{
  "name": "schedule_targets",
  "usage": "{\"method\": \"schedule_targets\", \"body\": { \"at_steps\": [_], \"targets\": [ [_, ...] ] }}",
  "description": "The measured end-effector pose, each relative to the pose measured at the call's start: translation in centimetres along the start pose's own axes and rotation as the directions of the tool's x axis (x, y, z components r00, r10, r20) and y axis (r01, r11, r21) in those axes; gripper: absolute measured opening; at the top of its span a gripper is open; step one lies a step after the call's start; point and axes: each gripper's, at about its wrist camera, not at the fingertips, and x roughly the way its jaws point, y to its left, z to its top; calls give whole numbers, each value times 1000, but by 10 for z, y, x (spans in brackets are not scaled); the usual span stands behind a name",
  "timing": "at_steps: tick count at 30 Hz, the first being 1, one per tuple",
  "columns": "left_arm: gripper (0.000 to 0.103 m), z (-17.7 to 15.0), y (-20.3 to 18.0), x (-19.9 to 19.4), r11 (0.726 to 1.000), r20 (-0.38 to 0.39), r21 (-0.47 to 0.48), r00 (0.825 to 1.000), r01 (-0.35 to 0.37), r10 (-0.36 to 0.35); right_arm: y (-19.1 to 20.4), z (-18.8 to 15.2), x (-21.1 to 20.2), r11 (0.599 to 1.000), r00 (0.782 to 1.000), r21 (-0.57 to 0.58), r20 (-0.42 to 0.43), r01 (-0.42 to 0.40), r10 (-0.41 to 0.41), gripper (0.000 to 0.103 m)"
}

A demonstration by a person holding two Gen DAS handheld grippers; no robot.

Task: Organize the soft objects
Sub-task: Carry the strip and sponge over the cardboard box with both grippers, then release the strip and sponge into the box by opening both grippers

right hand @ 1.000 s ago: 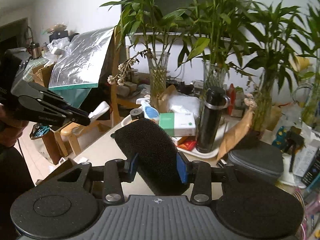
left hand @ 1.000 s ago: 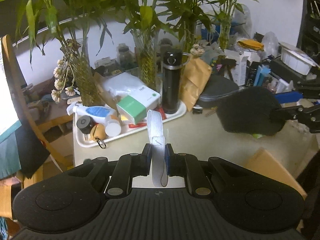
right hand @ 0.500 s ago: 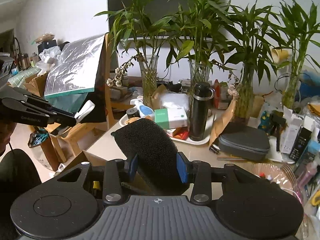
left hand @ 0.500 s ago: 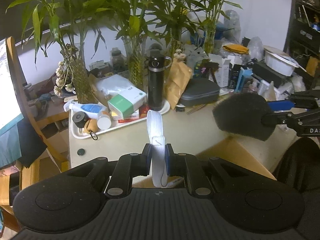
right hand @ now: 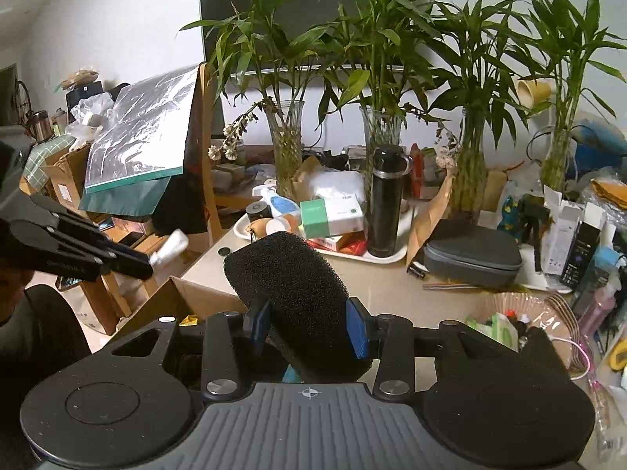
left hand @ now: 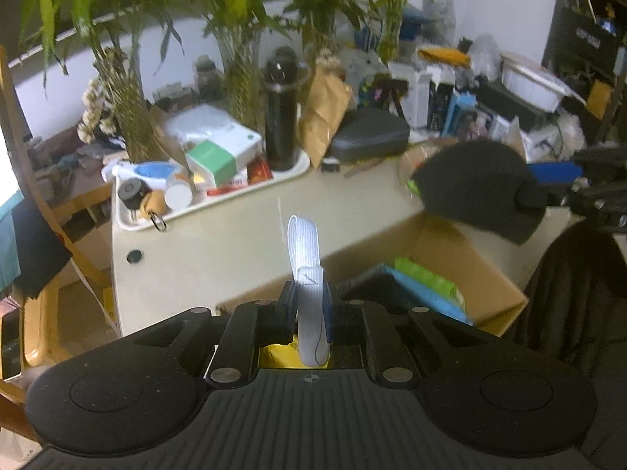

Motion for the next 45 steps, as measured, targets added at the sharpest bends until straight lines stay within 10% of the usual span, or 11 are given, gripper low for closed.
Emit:
{"method": "schedule_targets", "body": {
  "at_steps": [9,19,41,45],
  "targets": [
    [15,-15,0,35,1000,-134,28,991,0,4,-1,-7,-1,1000,1000,27,-11,0,0,44],
    [56,-29,2,26,1000,-64,20,998,-25,26,-4,-12,2,994,999,105,-37,-15,19,45],
    [56,-53,6,-2,992,40,-98,995,-83,87,45,-25,83,987,978,161,-208,6,28,51],
    [56,-55,10,-7,989,57,-121,994,-82,89,45,-25,81,988,980,152,-200,15,16,77]
  ]
}}
